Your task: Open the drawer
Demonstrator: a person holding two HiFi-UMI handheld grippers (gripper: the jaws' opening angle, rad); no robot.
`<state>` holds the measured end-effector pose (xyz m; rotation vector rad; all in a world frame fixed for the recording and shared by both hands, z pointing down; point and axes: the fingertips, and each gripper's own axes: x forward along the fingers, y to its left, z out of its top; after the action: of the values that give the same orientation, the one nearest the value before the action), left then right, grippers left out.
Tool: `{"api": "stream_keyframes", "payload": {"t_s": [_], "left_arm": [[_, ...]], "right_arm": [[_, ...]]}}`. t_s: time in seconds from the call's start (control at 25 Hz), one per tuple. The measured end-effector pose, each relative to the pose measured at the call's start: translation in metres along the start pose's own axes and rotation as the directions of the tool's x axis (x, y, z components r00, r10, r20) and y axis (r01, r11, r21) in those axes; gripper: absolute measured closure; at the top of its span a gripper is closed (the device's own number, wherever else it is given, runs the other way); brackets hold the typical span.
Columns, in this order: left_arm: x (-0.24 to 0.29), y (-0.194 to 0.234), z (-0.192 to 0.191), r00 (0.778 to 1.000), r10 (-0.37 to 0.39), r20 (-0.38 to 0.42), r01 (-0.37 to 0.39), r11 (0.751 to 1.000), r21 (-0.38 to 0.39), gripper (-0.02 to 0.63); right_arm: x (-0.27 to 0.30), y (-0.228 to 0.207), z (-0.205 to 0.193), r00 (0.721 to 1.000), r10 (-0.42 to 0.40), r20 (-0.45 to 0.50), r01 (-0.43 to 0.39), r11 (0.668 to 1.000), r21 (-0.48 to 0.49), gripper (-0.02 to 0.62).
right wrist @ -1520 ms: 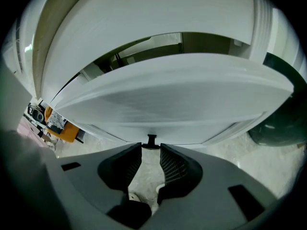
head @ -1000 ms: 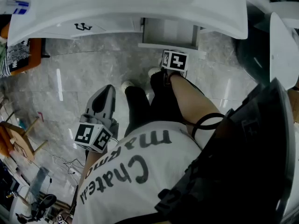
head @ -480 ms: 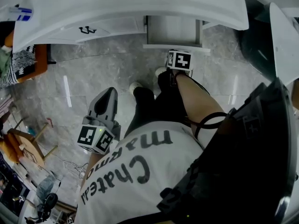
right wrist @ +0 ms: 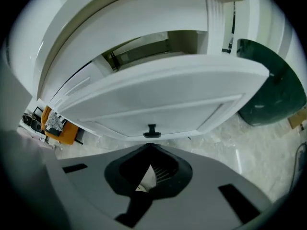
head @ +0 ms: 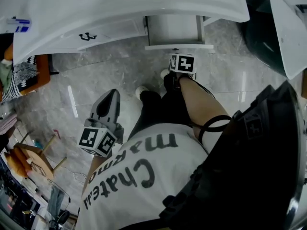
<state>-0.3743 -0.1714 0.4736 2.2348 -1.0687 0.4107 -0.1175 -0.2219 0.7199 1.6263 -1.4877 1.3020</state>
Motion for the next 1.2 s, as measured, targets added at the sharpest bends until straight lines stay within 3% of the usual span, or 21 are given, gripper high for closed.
{"api": "stream_keyframes", "payload": {"t_s": [0.32, 0.48, 0.56, 0.72, 0.8, 0.88, 1.0, 1.12, 1.2], "left_arm": [[-0.002, 0.007, 0.023, 0.999, -0.012, 0.031, 0.012, 1.000, 0.020, 0.603], [-0.009, 0.017, 0.037, 0.998, 0.005, 0.060, -0.004, 1.000, -0.022, 0.603], [-0.012, 0.018, 0.047, 0.997, 0.000, 0.078, 0.000, 1.000, -0.004, 0.603], [-0.006, 0.009, 0.076, 0.989, -0.068, 0.130, 0.064, 0.997, 0.038, 0.603], [-0.004, -0.001, 0.093, 0.982, -0.109, 0.153, 0.103, 0.993, 0.050, 0.603], [-0.002, -0.015, 0.107, 0.975, -0.152, 0.159, 0.143, 0.988, 0.065, 0.603], [0.004, -0.046, 0.128, 0.960, -0.242, 0.145, 0.226, 0.967, 0.114, 0.603], [0.010, -0.072, 0.153, 0.937, -0.311, 0.158, 0.285, 0.943, 0.169, 0.603], [0.012, -0.082, 0.166, 0.927, -0.330, 0.178, 0.295, 0.935, 0.197, 0.603]], "right_arm": [[-0.035, 0.027, 0.000, 0.996, 0.073, -0.048, -0.077, 0.993, -0.089, 0.589], [-0.087, 0.051, 0.004, 0.974, 0.213, -0.071, -0.223, 0.951, -0.213, 0.589], [-0.123, 0.058, 0.024, 0.956, 0.292, -0.008, -0.285, 0.927, -0.245, 0.589], [-0.205, 0.050, 0.093, 0.891, 0.384, 0.241, -0.356, 0.922, -0.151, 0.589], [-0.249, 0.048, 0.127, 0.827, 0.417, 0.377, -0.417, 0.905, -0.084, 0.589], [-0.294, 0.050, 0.155, 0.755, 0.436, 0.490, -0.444, 0.889, -0.107, 0.589], [-0.352, 0.055, 0.180, 0.683, 0.435, 0.586, -0.371, 0.898, -0.235, 0.589], [-0.385, 0.060, 0.186, 0.663, 0.410, 0.626, -0.218, 0.906, -0.362, 0.589], [-0.394, 0.058, 0.182, 0.654, 0.405, 0.638, -0.170, 0.901, -0.398, 0.589]]}}
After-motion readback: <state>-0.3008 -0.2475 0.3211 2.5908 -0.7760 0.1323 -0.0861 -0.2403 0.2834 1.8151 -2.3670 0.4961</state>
